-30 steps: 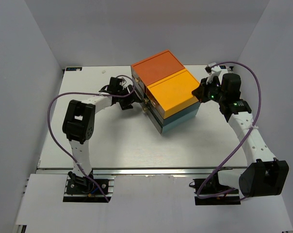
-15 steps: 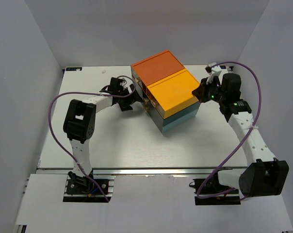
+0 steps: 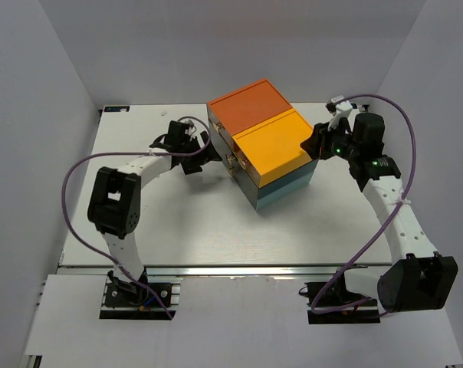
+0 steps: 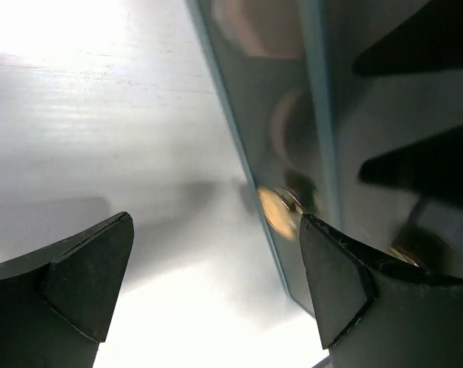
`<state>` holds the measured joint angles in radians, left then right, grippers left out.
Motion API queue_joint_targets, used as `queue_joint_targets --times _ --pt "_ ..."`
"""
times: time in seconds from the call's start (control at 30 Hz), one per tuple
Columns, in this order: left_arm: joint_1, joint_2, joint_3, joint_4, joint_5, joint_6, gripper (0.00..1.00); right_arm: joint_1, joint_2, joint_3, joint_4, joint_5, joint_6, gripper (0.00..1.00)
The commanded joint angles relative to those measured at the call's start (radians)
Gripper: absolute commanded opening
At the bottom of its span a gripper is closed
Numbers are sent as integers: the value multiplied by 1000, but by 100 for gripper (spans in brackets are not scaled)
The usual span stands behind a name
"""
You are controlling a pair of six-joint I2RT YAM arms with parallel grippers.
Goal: Organize the makeup
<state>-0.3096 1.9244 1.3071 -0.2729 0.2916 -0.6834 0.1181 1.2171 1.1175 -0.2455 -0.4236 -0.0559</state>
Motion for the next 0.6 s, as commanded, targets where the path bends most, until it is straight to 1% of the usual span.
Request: queue_joint_targets --times 0.0,0.07,0.2,0.23,0.3,0.33,0.4,0.47,0.53,0.57 --pt "7 -172 -23 6 -49 56 98 -5 -19 85 -24 -32 -13 50" --pt "9 -235 -40 8 -52 71 98 -6 -8 125 -52 -30 -2 51" --pt "9 -347 -129 30 -52 76 98 -5 -16 159 -66 -21 -15 54" --pt "9 -372 -149 44 -52 76 98 -5 -25 160 -70 -17 -18 62" --pt "9 -453 -190 61 -52 74 98 -5 -36 159 -77 -3 -25 68" --pt "9 -481 -224 75 -49 79 98 -5 -44 159 -84 8 -21 78" --pt "9 -568 -264 90 -46 90 98 -5 -47 169 -122 23 -10 85" --pt "9 -658 -282 98 -55 100 98 -6 -45 191 -153 39 4 86" --pt "9 -711 -296 103 -72 114 98 -6 -53 197 -184 66 16 89" --pt "9 -732 -299 104 -74 117 98 -5 -59 197 -189 74 16 89"
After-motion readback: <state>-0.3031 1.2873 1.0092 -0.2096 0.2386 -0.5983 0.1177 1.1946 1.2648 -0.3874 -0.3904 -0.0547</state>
